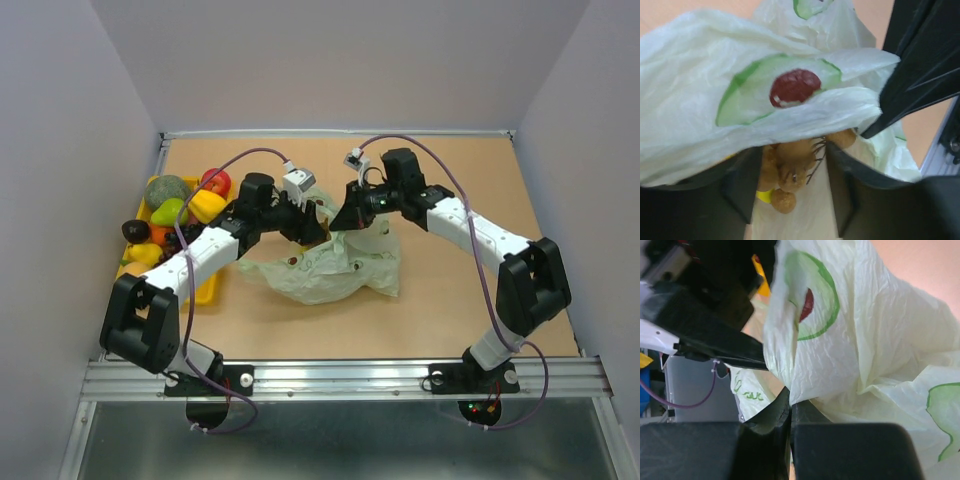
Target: Place the fake fruits into the plastic bag and tie a complex knot
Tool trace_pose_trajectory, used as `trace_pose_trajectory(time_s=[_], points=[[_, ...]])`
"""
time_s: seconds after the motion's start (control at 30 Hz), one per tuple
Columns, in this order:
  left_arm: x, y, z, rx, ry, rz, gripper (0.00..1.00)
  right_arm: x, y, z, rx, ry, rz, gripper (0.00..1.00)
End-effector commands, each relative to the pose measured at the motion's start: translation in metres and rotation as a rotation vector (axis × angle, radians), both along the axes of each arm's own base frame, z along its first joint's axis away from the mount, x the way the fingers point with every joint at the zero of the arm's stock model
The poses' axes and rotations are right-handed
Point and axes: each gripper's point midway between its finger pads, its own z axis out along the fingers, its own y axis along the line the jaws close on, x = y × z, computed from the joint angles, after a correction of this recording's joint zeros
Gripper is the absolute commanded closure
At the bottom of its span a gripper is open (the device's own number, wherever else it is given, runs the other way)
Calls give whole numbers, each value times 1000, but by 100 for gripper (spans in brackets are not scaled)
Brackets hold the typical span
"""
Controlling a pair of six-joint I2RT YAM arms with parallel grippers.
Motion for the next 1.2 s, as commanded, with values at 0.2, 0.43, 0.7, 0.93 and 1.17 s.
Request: trace_pose_trajectory(time_s=[0.2,0.43,0.7,0.93,1.17], points=[[-57,51,47,237,-200,-215,1,-15,-21,-59,-114,80,-95,100],[-46,118,115,260,-347,-17,1,-14,-26,-73,-146,86,-123,100],[20,226,91,714,-353,89,1,-9,-23,-63,-133,63,-123,100],[66,301,74,1004,-317,-14,1,-2,-19,-59,-128,45,-121,100],[78,373,56,1080,-197,62,1,1,-17,-60,-128,40,-114,100]])
